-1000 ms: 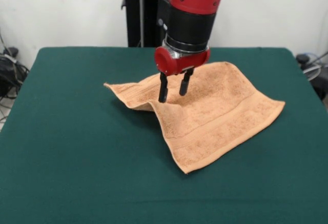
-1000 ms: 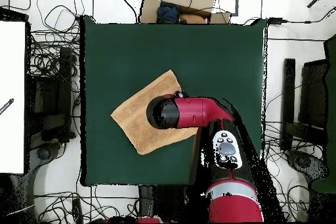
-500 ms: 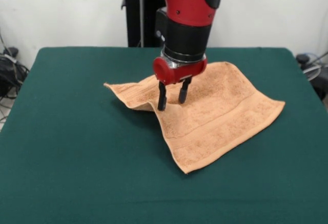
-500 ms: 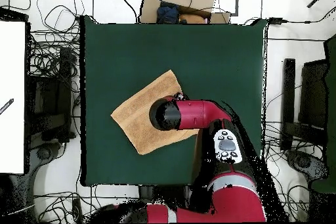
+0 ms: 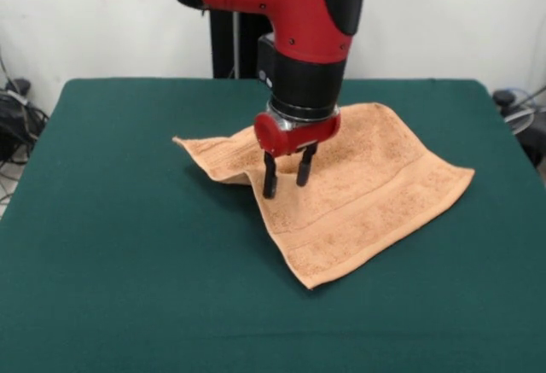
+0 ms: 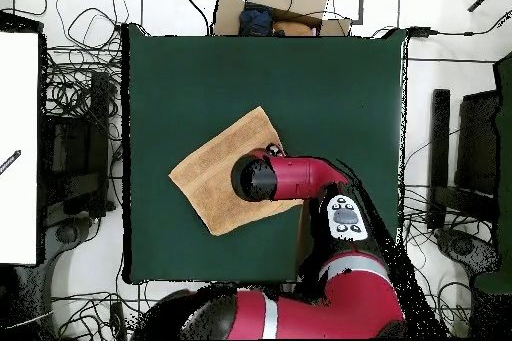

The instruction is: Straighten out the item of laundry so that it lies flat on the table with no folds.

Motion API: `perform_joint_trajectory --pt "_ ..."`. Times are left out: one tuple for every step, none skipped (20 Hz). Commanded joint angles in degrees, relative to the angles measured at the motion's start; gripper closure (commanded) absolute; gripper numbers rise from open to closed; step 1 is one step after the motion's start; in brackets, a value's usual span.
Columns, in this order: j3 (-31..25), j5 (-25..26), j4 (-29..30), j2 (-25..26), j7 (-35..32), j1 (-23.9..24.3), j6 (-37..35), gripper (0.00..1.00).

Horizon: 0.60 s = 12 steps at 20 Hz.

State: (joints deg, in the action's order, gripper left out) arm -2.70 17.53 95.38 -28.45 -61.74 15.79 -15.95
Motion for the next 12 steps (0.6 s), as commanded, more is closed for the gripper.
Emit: perform_joint_trajectory --pt "-0.2 1.8 5.6 3.3 -11.6 0.6 5.1 0.00" --pt "-0.1 1.9 5.5 3.7 -11.6 0.5 5.6 0.00" --pt "0.1 2.1 5.3 4.1 -11.6 0.5 6.1 0.00" --pt "0.3 2.3 5.2 4.5 -11.5 0.4 6.8 0.00" --pt "0.7 2.7 5.1 5.1 -11.5 0.4 7.8 0.00" --pt "0.8 3.0 5.0 5.5 -11.3 0.5 8.5 0.00" --pt "1.0 3.2 4.7 6.0 -11.2 0.5 9.1 0.00" --pt "1.2 3.3 4.6 6.4 -11.0 0.6 9.6 0.00" --pt "1.4 3.5 4.6 6.6 -10.9 0.6 10.1 0.00" --pt "1.5 3.6 4.6 6.8 -10.8 0.7 10.4 0.00" --pt "1.6 3.6 4.3 7.1 -10.8 0.6 10.6 0.00" --pt "1.8 3.7 4.1 7.4 -10.7 0.5 10.9 0.00"
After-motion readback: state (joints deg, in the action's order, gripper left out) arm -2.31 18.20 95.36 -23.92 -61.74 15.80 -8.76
